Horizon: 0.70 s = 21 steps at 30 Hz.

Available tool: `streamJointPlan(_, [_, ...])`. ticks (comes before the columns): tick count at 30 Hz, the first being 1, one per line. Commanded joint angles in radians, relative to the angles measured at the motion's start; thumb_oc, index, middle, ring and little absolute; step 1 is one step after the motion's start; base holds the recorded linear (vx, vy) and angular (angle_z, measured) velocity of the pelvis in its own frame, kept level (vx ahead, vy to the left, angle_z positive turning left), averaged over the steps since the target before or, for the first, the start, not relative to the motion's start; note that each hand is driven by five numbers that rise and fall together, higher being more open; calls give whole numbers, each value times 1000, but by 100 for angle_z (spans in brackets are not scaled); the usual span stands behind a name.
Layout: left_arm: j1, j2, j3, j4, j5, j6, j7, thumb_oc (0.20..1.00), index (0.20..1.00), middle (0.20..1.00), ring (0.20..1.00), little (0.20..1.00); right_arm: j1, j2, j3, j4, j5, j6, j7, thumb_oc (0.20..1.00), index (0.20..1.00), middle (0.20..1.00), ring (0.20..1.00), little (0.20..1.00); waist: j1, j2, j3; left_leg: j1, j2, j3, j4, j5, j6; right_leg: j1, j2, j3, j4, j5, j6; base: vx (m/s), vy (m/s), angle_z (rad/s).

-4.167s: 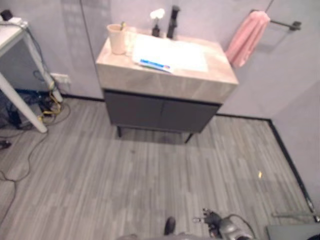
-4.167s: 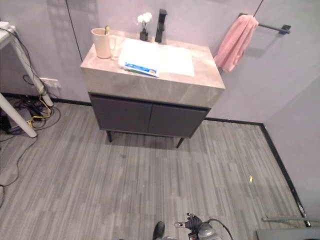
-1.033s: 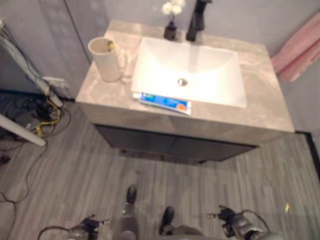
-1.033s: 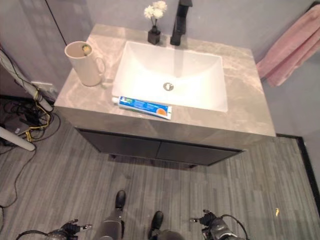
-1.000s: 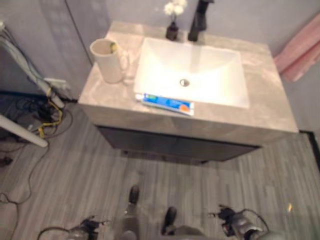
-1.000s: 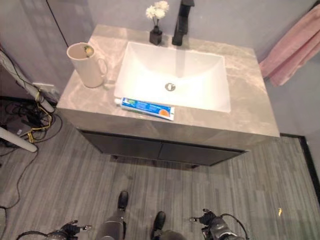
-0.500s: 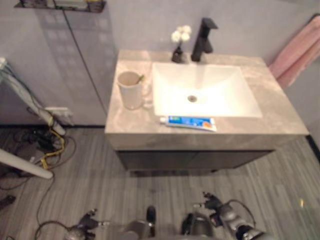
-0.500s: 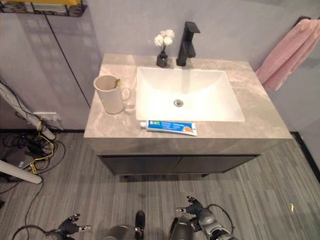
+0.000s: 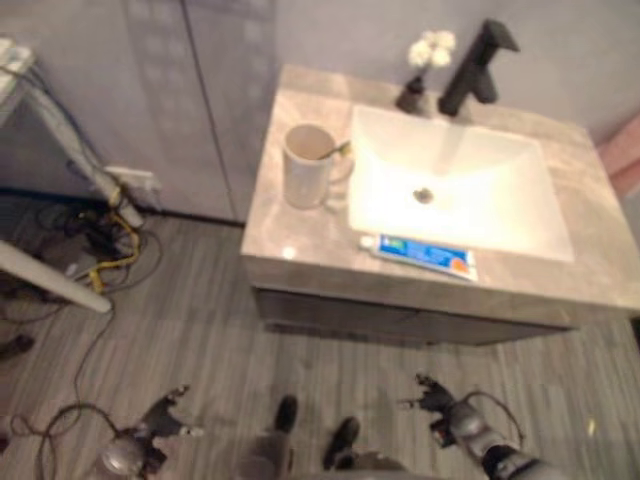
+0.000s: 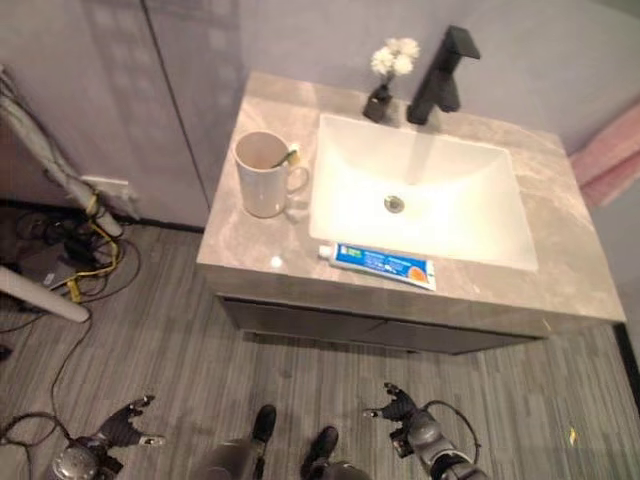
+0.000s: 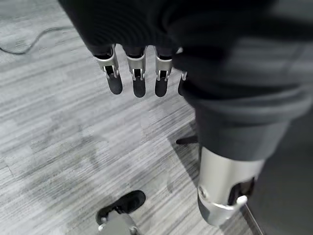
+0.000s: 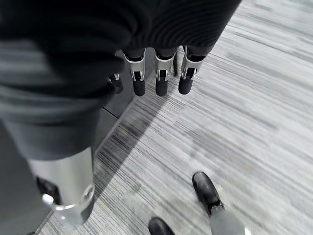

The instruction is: Put brush and paste in cup on sink, flatten towel.

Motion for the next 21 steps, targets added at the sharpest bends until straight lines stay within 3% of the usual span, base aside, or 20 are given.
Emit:
streamJointPlan(1, [9, 21, 41, -115, 60, -30, -20, 1000, 1000, 1000, 1000, 1000, -38, -94, -42, 9, -2, -2, -14, 1000, 1000, 1000, 1000, 1000, 10, 67, 7, 44, 257, 211, -65, 23, -93, 41, -9, -8, 11, -73, 71, 108, -21, 54])
streamJointPlan(3, [36, 30, 53, -175, 63, -32, -28, 1000, 1000, 1000, 1000, 1000, -43, -98, -41, 16, -10, -1, -15, 1000, 1000, 1000, 1000, 1000, 24, 65, 8, 45, 241, 195, -45, 6, -88, 50, -9, 7, 8, -70, 66, 94, -8, 26])
streamJointPlan(5, [81, 50, 78, -235, 56, -40, -39, 1000, 1000, 1000, 1000, 1000, -54, -94, -48, 23, -7, 1, -12, 1000, 1000, 1000, 1000, 1000, 36, 59, 4, 35, 204, 177, 15, -47, -74, 57, -19, 34, 9, -69, 67, 75, 22, -34])
streamJointPlan(6, [82, 50, 78, -236, 56, -39, -39, 1000, 1000, 1000, 1000, 1000, -54, -94, -47, 24, -7, 1, -12, 1000, 1000, 1000, 1000, 1000, 36, 59, 4, 34, 204, 178, 17, -48, -73, 56, -19, 34, 9, -69, 67, 13, 93, -43])
streamJointPlan(7, [103, 79, 88, -313, 57, -48, -40, 1000, 1000, 1000, 1000, 1000, -74, -83, -59, 43, -1, 5, -12, 1000, 1000, 1000, 1000, 1000, 47, 62, 2, 18, 173, 134, 32, -62, -60, 45, -27, 51, 20, -73, 64, 18, 131, -36])
streamJointPlan(13, [194, 176, 163, -457, 52, -69, -59, 1000, 1000, 1000, 1000, 1000, -40, -65, -44, -3, -34, -1, 12, 1000, 1000, 1000, 1000, 1000, 44, 69, -8, 67, 134, 136, 17, -85, -24, 40, -66, 66, 76, -69, 79, 21, 171, -13])
streamJointPlan(15, [231, 208, 191, -505, 42, -72, -73, 1000, 1000, 1000, 1000, 1000, -21, -57, -43, -27, -29, -5, 28, 1000, 1000, 1000, 1000, 1000, 43, 73, -5, 89, 111, 120, 17, -103, -3, 15, -88, 98, 157, -74, 93, -3, 306, -34])
streamJointPlan(16, [251, 254, 219, -558, 50, -80, -80, 1000, 1000, 1000, 1000, 1000, -9, -54, -36, -65, -36, -10, 45, 1000, 1000, 1000, 1000, 1000, 33, 86, 11, 110, 98, 111, 27, -116, 21, -34, -112, 156, 285, -45, 120, -13, 179, -41])
streamJointPlan(17, [257, 255, 224, -562, 49, -78, -82, 1000, 1000, 1000, 1000, 1000, -8, -53, -35, -66, -36, -9, 45, 1000, 1000, 1000, 1000, 1000, 35, 83, 11, 109, 96, 115, 28, -117, 23, -41, -116, 161, 296, -49, 122, -49, 245, -40])
streamJointPlan(18, [277, 310, 266, -626, 35, -87, -85, 1000, 1000, 1000, 1000, 1000, 2, -73, -17, -157, -46, -18, 57, 1000, 1000, 1000, 1000, 1000, 17, 93, 39, 103, 83, 95, 74, -131, 40, -88, -114, 258, 411, -24, 142, -48, 79, -29])
streamJointPlan(20, [289, 342, 287, -661, 15, -102, -88, 1000, 1000, 1000, 1000, 1000, 3, -90, -10, -201, -40, -25, 65, 1000, 1000, 1000, 1000, 1000, 16, 98, 49, 87, 75, 92, 103, -141, 44, -104, -121, 287, 407, -25, 140, -33, 47, -9])
streamJointPlan(21, [302, 334, 308, -686, -6, -106, -85, 1000, 1000, 1000, 1000, 1000, -8, -96, -8, -215, -40, -25, 73, 1000, 1000, 1000, 1000, 1000, 54, 111, 51, 80, 86, 114, 134, -162, 40, -58, -199, 180, 320, -14, 132, 2, 18, 15])
